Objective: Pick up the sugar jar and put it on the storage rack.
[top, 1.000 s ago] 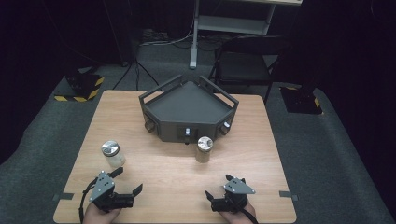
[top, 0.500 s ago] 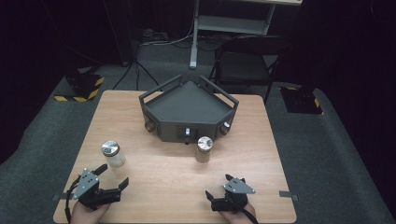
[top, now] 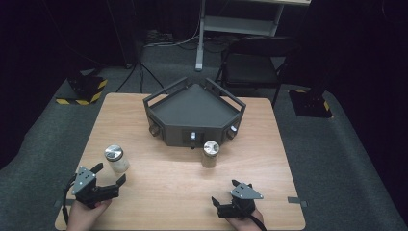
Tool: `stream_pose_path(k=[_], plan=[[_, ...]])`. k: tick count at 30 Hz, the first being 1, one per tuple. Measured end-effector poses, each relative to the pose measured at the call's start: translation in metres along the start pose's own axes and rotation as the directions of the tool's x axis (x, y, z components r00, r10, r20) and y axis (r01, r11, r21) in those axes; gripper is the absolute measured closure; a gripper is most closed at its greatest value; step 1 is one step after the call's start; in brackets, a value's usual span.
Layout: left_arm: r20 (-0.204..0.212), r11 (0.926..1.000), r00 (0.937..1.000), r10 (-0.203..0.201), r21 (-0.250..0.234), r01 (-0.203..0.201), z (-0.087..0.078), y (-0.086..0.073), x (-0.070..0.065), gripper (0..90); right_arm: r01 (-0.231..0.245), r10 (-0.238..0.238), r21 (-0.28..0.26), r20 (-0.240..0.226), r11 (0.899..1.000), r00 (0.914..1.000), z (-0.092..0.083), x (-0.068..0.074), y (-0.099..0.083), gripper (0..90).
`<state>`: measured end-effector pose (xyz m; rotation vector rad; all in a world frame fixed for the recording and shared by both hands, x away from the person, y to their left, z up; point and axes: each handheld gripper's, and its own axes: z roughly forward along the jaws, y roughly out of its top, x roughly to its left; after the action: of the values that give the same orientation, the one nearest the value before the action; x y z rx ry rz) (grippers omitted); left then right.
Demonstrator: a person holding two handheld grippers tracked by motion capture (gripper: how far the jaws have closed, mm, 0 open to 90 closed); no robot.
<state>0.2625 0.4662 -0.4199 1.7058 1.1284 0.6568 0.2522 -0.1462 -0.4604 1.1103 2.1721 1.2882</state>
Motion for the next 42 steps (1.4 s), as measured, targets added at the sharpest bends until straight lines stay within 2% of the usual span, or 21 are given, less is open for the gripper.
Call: stream_pose_path(k=[2,9,17,20,23,26,32,37,42], plan=[[-0.010,1.0000,0.9999,0.006,0.007,-0.006,0.003,0.003,0.002,2.3,0.002,-0.002,0.000,-0.001,1.000,1.0000,0.000,0.000,0.000,0.8],[-0.001,0.9998,0.9999,-0.016,0.013,0.016,0.015,0.009,0.015,2.5,0.007,-0.007,-0.001,0.004,1.000,1.0000,0.000,0.001,0.000,0.8],[-0.002,0.9993,0.9999,-0.012,0.035,0.012,0.029,0.012,0.024,3.9,0.005,-0.005,-0.002,0.006,1.000,1.0000,0.000,0.002,0.000,0.8],[-0.006,0.9992,0.9998,-0.017,0.035,0.018,0.033,0.013,0.030,9.0,0.004,-0.004,-0.002,0.003,1.000,1.0000,-0.001,0.001,-0.001,0.8],[-0.006,0.9994,0.9999,-0.010,0.033,0.010,0.035,0.013,0.032,11.7,0.001,-0.001,-0.006,0.001,1.000,1.0000,-0.001,0.001,-0.001,0.8],[-0.016,0.9997,0.9997,0.017,0.016,-0.016,0.037,0.012,0.032,15.2,-0.001,0.001,-0.006,-0.001,1.000,1.0000,-0.001,0.000,-0.001,0.8],[-0.021,1.0000,0.9998,0.007,-0.004,-0.007,0.038,0.009,0.035,22.7,-0.002,0.002,-0.006,-0.001,1.000,1.0000,-0.001,0.000,-0.001,0.8],[-0.019,0.9992,0.9995,0.026,-0.029,-0.026,0.038,0.006,0.034,26.6,-0.008,0.008,-0.009,-0.001,1.000,1.0000,-0.001,-0.001,-0.002,0.8],[-0.018,0.9982,0.9985,0.052,-0.031,-0.052,0.041,0.008,0.032,29.1,-0.010,0.010,-0.009,0.000,1.000,0.9999,-0.001,-0.001,-0.002,0.8]])
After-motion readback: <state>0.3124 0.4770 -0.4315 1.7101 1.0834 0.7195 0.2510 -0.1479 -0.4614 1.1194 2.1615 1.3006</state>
